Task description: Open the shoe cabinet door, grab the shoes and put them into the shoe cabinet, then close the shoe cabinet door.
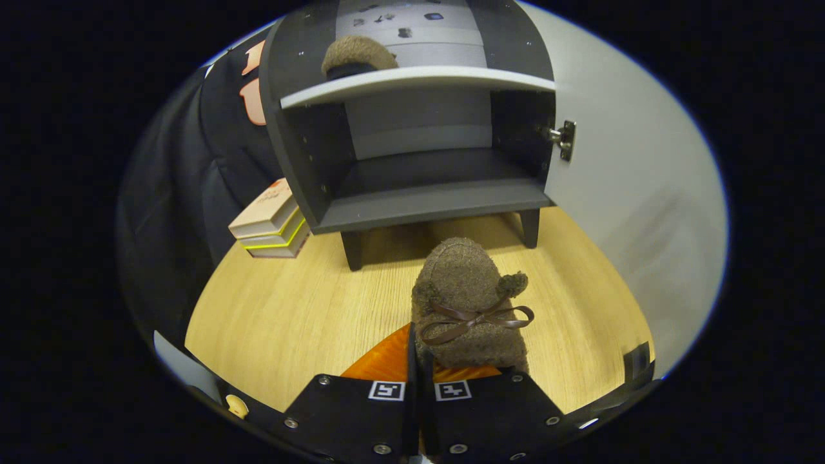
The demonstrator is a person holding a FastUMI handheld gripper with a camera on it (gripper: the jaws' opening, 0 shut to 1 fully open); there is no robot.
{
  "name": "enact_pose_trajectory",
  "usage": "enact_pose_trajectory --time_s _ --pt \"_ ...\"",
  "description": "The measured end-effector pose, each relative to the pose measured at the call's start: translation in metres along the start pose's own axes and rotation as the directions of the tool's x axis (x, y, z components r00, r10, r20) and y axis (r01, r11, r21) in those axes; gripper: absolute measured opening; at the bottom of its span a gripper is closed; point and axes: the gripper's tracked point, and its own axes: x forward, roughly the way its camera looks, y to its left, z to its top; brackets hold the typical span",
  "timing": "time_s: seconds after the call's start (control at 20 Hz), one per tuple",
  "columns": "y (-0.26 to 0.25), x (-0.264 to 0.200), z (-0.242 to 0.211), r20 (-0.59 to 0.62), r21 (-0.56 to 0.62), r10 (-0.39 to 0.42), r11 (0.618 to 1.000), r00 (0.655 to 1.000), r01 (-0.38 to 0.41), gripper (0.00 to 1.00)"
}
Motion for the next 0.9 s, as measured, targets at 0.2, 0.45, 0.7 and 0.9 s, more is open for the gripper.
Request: enact_pose_trajectory --time_s 0.2,0.45,0.7,0.9 --pt "-0.002 -0.034 0.074 0.095 -0.008 -0.012 1.0 0.995 0.012 0.03" --pt "0.002 -0.056 0.158 0.198 -0.055 -0.012 0.998 0.98 0.023 0.03" --pt "0.001 -0.064 0.228 0.268 -0.097 -0.005 0.995 0.963 0.032 0.03" --pt "0.002 -0.047 0.267 0.273 -0.126 0.019 0.992 0.962 0.016 0.03"
